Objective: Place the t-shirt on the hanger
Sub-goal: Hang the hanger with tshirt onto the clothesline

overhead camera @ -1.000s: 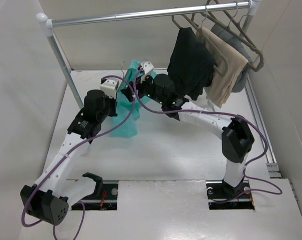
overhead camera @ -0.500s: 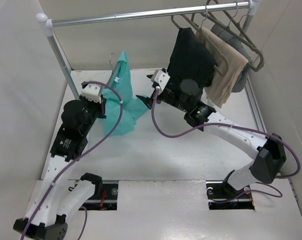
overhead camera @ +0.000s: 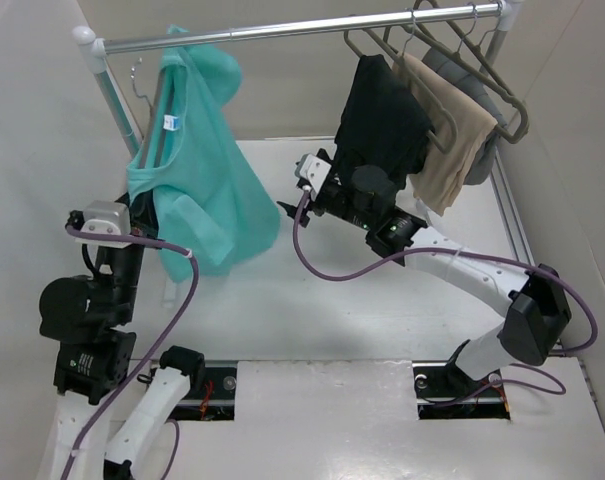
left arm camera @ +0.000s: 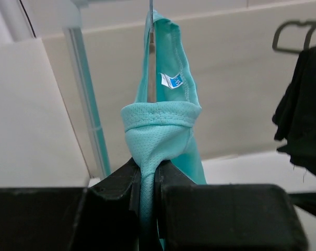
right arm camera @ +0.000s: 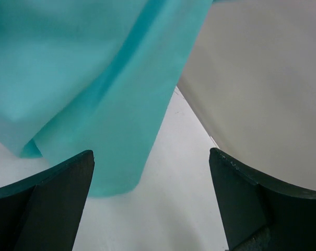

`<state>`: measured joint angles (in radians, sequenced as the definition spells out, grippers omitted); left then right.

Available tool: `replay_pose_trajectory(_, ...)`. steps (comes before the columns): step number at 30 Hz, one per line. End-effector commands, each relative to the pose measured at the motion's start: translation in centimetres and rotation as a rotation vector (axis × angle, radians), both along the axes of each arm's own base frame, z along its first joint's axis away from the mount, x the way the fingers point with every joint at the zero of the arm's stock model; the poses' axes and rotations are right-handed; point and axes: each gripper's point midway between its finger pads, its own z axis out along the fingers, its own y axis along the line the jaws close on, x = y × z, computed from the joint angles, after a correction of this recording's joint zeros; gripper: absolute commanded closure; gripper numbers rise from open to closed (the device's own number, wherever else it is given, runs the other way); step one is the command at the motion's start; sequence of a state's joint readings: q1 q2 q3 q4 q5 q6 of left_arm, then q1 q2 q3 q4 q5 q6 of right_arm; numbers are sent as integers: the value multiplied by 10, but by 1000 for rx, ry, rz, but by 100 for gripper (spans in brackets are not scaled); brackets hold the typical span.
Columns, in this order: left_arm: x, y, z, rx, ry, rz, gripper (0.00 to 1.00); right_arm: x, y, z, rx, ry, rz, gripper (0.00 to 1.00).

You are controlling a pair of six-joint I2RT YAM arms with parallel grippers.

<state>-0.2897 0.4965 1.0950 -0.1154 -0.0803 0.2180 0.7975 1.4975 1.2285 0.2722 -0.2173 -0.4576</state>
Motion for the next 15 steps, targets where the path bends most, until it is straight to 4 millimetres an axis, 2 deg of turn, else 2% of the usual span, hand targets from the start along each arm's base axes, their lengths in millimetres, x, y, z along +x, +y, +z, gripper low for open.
replay_pose_trajectory(1,-16,12,65,-57,-213,41,100,-1,8,15,20,-39,14,5)
replay_pose_trajectory(3,-5,9,67,-46,-205,45,100,1,9,15,15,-47,14,5)
replay_pose_trajectory(4,-5,12,75,-57,-215,59,100,0,10,20,22,-55,23,5)
replay_pose_trajectory(6,7,20,75,-92,-187,115,100,1,12,16,16,-48,23,5)
replay_pose_trajectory(7,21,20,72,-100,-138,135,100,2,12,21,18,-63,23,5)
replay_pose_trajectory(11,49,23,64,-125,-28,190,100,2,12,21,12,-72,23,5)
replay_pose_trajectory(15,61,22,65,-141,0,202,100,2,12,26,13,-87,22,5)
